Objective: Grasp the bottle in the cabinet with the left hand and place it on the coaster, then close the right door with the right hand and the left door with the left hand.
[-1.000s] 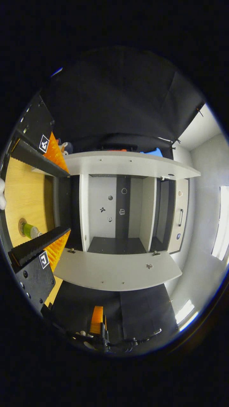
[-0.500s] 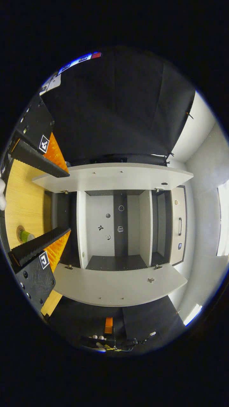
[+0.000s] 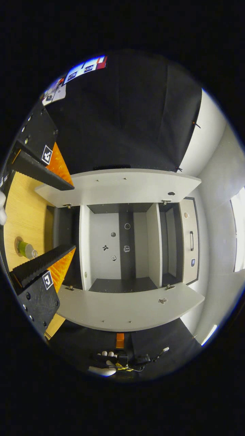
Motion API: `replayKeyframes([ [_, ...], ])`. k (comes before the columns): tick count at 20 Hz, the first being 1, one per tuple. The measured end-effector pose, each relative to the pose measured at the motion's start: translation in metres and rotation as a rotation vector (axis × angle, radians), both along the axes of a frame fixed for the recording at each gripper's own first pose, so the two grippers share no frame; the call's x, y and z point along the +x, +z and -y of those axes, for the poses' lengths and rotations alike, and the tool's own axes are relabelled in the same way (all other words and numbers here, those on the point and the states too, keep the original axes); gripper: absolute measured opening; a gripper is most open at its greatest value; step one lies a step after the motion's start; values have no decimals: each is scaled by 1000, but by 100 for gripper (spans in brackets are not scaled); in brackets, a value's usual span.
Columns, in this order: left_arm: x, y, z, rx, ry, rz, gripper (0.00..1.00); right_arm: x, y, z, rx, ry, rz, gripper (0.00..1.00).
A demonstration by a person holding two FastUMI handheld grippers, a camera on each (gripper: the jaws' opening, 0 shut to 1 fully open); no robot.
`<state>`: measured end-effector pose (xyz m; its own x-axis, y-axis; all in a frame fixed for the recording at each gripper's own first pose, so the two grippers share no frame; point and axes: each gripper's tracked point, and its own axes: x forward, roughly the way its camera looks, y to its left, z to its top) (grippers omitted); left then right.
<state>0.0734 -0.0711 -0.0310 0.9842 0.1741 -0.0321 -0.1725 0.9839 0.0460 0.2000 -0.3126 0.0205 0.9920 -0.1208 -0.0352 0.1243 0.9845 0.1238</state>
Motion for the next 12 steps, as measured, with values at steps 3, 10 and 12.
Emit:
replayKeyframes([
  [3, 3, -6, -5, -6, -1, -16, 97, 0, 3, -2, -43, -17, 5, 98],
  [10, 2, -8, -27, -5, 4, -9, 97, 7, 0, -62, -58, 30, -11, 98],
  [12, -1, -9, -38, -8, 9, -12, 97, 12, 1, -83, -58, 42, -16, 96],
])
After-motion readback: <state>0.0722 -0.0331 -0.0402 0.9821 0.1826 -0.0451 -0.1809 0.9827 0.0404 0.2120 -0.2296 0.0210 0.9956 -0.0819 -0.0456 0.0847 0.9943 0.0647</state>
